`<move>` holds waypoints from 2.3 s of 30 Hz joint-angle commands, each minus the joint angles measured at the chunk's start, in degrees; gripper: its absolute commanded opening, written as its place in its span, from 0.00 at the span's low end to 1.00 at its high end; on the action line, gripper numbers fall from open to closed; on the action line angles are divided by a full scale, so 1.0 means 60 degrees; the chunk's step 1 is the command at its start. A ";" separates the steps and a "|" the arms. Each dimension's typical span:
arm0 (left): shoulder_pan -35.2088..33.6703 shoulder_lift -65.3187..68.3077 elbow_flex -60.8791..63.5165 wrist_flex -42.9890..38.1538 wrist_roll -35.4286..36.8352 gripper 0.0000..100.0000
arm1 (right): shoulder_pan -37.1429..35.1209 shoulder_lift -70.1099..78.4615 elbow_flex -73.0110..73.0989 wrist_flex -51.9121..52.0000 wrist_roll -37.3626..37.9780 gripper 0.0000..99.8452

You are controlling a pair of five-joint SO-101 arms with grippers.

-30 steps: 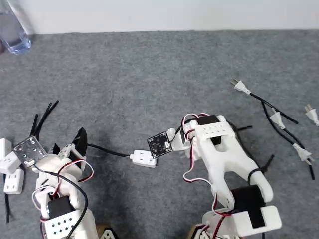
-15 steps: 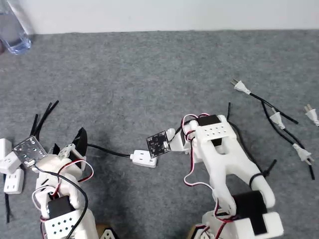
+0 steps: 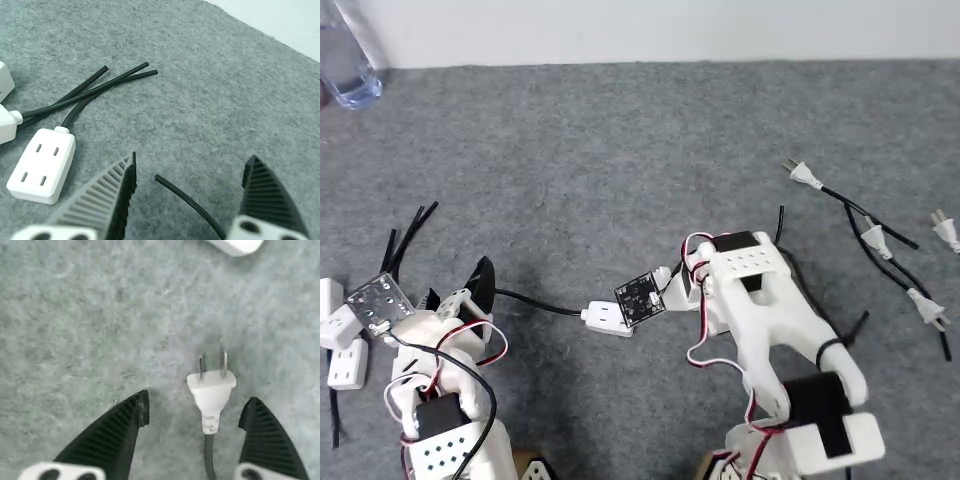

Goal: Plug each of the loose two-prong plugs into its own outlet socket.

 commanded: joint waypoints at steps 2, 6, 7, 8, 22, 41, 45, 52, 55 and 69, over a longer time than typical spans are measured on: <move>0.0073 -0.0015 -0.0051 0.0015 -0.0103 0.33 | -0.0081 0.0198 -0.0293 -0.0330 0.0630 0.29; 0.0073 -0.0015 -0.0051 0.0015 -0.0103 0.33 | -0.0022 0.0564 -0.0791 -0.0300 0.0630 0.28; 0.0073 -0.0015 -0.0051 0.0015 -0.0103 0.33 | -0.0022 0.0711 -0.0923 -0.0271 0.0630 0.26; 0.0073 -0.0015 -0.0051 0.0015 -0.0103 0.33 | -0.0066 0.0857 -0.1026 -0.0271 0.0630 0.23; 0.0073 -0.0015 -0.0051 0.0015 -0.0103 0.33 | -0.0154 0.2000 -0.1978 -0.0242 0.0586 0.14; 0.1040 0.0000 -0.0051 0.0044 -0.0029 0.33 | -0.0271 0.1590 -0.1993 0.0344 -0.3707 0.01; 0.1788 -0.0044 -0.0051 0.0469 -0.0029 0.33 | -0.0579 0.0652 -0.2022 0.0418 -0.5993 0.01; 0.3033 -0.0073 -0.0051 -0.0821 0.2344 0.33 | -0.1736 -0.1355 -0.1934 0.1795 -0.7736 0.01; 0.3531 -0.0059 -0.0051 -0.1773 0.3355 0.33 | -0.2454 -0.2264 -0.1934 0.2337 -0.8366 0.01; 0.5377 -0.0015 -0.0051 -0.1949 0.4337 0.33 | -0.4081 -0.2982 -0.3678 0.3597 -0.9480 0.01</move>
